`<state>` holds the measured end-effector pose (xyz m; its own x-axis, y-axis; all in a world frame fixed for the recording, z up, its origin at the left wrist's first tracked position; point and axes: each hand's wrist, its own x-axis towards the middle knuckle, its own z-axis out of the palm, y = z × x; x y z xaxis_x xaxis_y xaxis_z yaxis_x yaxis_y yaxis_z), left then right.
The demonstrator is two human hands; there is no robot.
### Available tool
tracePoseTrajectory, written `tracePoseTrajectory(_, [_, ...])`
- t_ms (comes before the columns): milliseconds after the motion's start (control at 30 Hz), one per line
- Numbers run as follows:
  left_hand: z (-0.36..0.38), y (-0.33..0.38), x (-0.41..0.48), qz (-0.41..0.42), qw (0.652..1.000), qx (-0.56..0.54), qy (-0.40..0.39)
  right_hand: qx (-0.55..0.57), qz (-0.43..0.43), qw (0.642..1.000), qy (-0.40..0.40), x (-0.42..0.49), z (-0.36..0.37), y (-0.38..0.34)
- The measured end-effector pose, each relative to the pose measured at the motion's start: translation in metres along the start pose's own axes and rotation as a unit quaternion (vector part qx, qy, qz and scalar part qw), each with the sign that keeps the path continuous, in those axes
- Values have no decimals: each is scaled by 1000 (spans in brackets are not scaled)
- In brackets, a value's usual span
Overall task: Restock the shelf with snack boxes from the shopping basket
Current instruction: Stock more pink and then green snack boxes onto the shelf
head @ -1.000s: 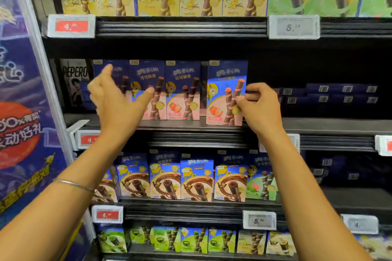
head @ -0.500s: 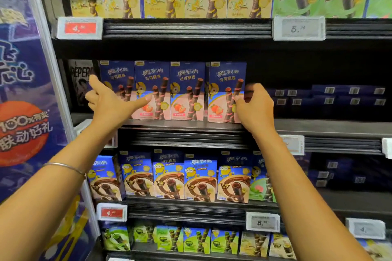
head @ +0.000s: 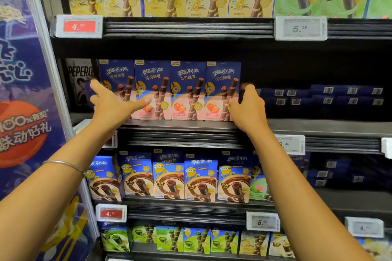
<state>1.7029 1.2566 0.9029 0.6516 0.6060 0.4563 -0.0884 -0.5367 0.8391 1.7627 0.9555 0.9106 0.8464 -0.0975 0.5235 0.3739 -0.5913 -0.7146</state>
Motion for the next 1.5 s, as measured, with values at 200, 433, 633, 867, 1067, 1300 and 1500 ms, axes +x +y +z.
tracePoseTrajectory(200, [4,-3,3,7,1000,17,9,10,2,1000,-9,1,4,3])
tracePoseTrajectory(433, [3,-7,7,25,1000,5,4,7,-12,1000,-3,2,6,7])
tracePoseTrajectory(633, [2,-9,8,31,999,3,8,-2,-21,1000,-7,1,7,8])
tracePoseTrajectory(867, [2,-12,10,35,999,8,6,-10,-18,1000,-20,0,8,7])
tracePoseTrajectory(1067, [2,-14,10,36,999,36,9,-8,-36,999,-13,1,10,10])
tracePoseTrajectory(1300, [4,-14,10,31,997,67,20,1,-17,1000,-25,7,10,13])
tracePoseTrajectory(1500, [4,-14,7,26,996,81,9,9,-12,999,-33,5,7,13])
